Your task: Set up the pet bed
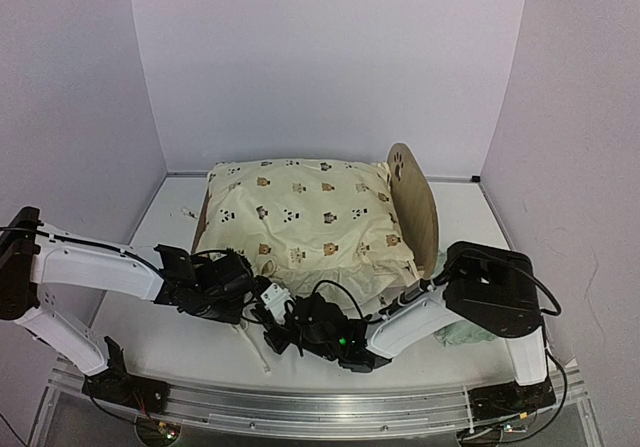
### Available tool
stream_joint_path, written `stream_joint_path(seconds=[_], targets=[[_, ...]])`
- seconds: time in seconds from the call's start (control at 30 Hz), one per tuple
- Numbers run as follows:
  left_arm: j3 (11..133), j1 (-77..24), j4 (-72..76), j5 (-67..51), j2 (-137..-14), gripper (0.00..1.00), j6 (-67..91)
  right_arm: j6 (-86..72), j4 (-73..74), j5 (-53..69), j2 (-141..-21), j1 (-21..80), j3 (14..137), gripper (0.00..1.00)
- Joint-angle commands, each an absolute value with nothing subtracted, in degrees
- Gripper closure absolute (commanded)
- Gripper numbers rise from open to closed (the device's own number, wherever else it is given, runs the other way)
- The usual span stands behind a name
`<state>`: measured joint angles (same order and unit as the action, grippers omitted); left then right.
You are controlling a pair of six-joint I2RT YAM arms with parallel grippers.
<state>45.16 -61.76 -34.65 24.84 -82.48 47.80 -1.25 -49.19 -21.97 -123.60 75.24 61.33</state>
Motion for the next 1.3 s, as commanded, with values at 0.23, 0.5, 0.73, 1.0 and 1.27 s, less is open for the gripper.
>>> stream_joint_path(seconds=[0.23, 0.5, 0.73, 1.0, 1.27], targets=[[44.3, -61.4, -32.6, 24.9, -82.0, 1.0, 46.2, 5.8, -43.7, -29.5, -133.5, 74.5, 74.2, 0.9], [44.0, -61.4, -31.9, 24.2, -80.3, 1.0, 44.7, 2.1, -42.0, -16.8, -133.8, 73.1, 74.9, 0.85], [41.5, -61.4, -28.5, 22.4, -76.0, 1.0, 43.3, -9.1, -44.0, -9.5, -132.8, 70.3, 73.2, 0.84], [36.5, -61.4, -23.1, 19.7, -68.2, 1.0, 40.2, -18.4, -48.3, -4.5, -132.3, 66.4, 70.6, 0.83], [36.0, -61.4, -22.7, 19.5, -69.2, 1.0, 40.1, -19.7, -50.5, -0.6, -132.0, 66.2, 70.4, 0.81]])
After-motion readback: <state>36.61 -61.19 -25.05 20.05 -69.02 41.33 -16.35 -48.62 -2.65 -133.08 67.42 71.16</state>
